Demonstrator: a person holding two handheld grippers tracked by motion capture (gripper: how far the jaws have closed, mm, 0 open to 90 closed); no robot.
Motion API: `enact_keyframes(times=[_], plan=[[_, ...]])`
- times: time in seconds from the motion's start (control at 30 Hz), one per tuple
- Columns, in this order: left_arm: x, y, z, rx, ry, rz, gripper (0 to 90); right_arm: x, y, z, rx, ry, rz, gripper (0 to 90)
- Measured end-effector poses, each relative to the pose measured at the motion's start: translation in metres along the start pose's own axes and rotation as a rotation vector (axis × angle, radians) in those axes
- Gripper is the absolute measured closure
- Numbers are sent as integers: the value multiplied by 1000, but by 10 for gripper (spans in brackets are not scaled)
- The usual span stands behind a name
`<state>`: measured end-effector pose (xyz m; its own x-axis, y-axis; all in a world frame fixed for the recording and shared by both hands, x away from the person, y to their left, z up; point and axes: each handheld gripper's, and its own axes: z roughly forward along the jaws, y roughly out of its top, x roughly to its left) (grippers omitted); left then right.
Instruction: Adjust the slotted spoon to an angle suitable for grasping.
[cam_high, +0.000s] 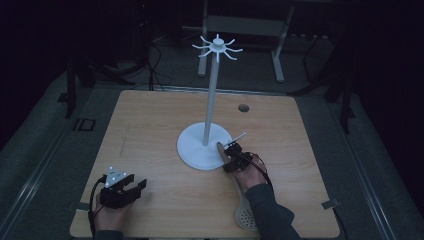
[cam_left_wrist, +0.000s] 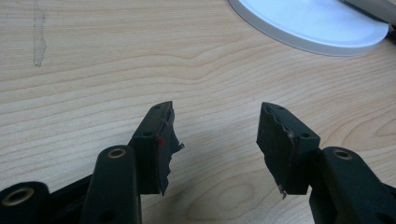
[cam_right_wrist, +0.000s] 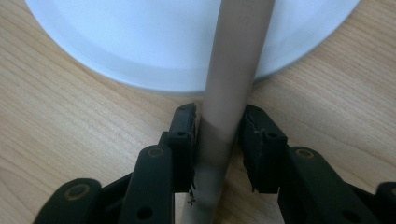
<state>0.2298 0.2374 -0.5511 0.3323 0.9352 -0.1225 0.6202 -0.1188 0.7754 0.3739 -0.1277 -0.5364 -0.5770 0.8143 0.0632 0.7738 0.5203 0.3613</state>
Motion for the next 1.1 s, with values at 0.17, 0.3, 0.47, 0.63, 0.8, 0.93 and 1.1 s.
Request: enact_keyframes(times=[0.17, 0.3, 0.47, 0.63, 0.8, 0.93, 1.1], plan=[[-1, 0, 0, -2, -2, 0, 465, 4, 1, 1, 3, -25, -5, 684], [-1, 0, 0, -1, -1, 1, 465, 6, 0, 1, -6, -47, -9, 696], [-1, 0, 0, -2, -1, -1, 464, 7, -2, -1, -28, -34, 3, 703], [-1, 0, 1, -2, -2, -1, 464, 11, -2, -7, -54, -32, -4, 711], [-1, 0, 1, 1, -1, 1, 465, 14, -3, -11, -74, -31, -10, 716], [-2, 0, 1, 1, -3, 2, 464, 16, -4, -14, -84, -34, -14, 718], [-1, 1, 2, 2, -3, 1, 465, 17, -5, -16, -99, -37, -20, 720]])
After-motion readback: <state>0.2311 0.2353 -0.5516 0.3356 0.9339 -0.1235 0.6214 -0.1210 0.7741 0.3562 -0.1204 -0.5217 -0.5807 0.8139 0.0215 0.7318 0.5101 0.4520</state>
